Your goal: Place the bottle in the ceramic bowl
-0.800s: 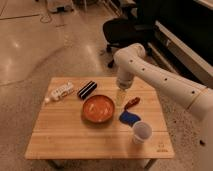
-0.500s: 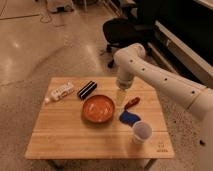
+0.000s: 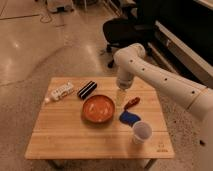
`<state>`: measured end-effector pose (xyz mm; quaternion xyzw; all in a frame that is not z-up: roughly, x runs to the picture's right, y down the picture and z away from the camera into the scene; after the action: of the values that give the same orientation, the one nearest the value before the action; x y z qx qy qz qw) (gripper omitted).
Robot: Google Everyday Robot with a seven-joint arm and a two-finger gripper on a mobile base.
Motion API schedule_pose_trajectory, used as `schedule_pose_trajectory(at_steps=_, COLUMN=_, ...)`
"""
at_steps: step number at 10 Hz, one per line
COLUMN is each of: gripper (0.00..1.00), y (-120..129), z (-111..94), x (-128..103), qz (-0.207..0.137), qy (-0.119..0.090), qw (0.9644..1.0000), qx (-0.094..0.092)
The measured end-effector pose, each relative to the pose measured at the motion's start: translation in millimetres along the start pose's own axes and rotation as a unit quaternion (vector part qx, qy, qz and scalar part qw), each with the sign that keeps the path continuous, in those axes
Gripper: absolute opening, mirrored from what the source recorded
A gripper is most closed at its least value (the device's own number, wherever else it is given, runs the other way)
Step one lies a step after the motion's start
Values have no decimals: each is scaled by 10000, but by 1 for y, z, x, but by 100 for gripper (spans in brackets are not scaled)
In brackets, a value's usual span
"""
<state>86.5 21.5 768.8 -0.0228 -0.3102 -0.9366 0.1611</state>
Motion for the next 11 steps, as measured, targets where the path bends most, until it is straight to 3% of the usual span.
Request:
schedule_pose_trajectory(at_steps=7, gripper=80, y=0, z=0, x=0, qz=-1, qy=0, qw=10000, qx=0)
schedule_pose_trajectory(at_steps=10, gripper=80, y=6, z=-3, x=35, qz=-104, qy=-11, qw=9999, qx=-50)
schedule_pose_trajectory(at_steps=11, gripper=80, y=5, z=-3, x=68, qz=-161, qy=-12, qw=9999, qx=-62)
